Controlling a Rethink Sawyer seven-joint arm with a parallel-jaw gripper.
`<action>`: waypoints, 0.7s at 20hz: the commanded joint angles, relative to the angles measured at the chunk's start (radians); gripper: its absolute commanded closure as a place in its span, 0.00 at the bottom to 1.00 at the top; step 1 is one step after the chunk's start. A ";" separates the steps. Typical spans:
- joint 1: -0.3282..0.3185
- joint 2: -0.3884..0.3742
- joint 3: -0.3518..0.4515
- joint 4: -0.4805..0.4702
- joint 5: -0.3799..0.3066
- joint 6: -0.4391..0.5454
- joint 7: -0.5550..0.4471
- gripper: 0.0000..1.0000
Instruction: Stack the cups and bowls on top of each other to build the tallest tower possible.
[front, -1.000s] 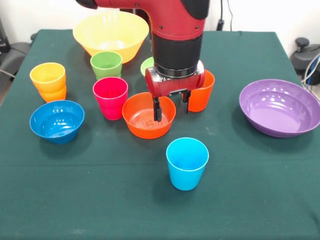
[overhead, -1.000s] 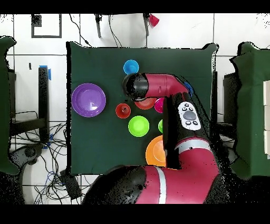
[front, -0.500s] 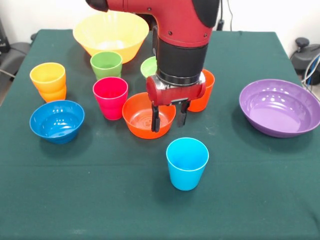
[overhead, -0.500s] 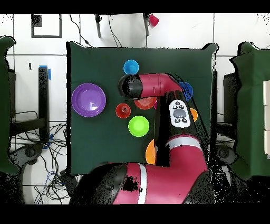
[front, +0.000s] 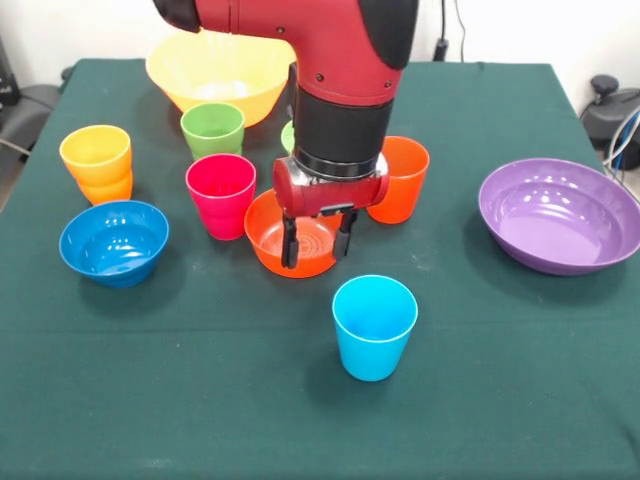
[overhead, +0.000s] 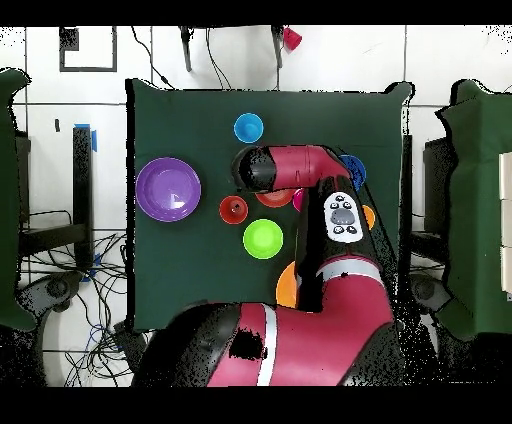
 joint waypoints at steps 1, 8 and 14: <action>0.004 0.046 0.026 -0.007 -0.018 0.005 0.077 0.00; -0.052 -0.096 0.068 0.095 0.015 0.130 -0.024 0.00; -0.065 -0.085 0.086 0.110 0.005 0.108 -0.023 0.00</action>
